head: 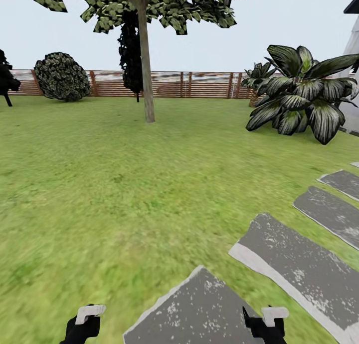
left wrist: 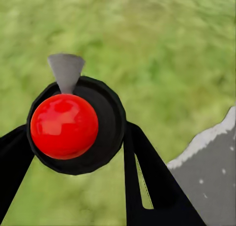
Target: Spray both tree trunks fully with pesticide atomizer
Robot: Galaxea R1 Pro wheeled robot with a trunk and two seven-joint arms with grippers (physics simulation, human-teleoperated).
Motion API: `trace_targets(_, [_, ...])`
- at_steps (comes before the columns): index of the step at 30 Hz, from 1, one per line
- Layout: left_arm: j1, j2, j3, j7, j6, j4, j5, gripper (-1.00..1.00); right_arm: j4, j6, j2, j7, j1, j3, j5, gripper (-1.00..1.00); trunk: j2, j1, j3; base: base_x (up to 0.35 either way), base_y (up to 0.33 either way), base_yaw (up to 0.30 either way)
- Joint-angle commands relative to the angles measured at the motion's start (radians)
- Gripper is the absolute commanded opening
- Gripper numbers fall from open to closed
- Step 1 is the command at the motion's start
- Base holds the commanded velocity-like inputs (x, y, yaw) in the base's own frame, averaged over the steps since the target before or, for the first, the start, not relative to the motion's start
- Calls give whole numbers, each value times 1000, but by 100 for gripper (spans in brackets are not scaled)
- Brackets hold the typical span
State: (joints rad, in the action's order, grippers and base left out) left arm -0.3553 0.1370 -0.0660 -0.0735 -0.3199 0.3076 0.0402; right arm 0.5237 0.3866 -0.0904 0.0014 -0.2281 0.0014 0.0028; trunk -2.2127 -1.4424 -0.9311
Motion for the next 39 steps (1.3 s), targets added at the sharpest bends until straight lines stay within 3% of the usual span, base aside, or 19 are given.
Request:
trace_targets(1, [-1, 0, -6, -8, -2, -1, 4, -100, -1, 3, 0, 0, 0, 0, 0, 100, 0, 0, -1, 339, 0, 0])
trace_targets(39, [-1, 0, -6, -8, -2, -1, 4, -100, -1, 3, 0, 0, 0, 0, 2, 100, 0, 0, -1, 339, 0, 0])
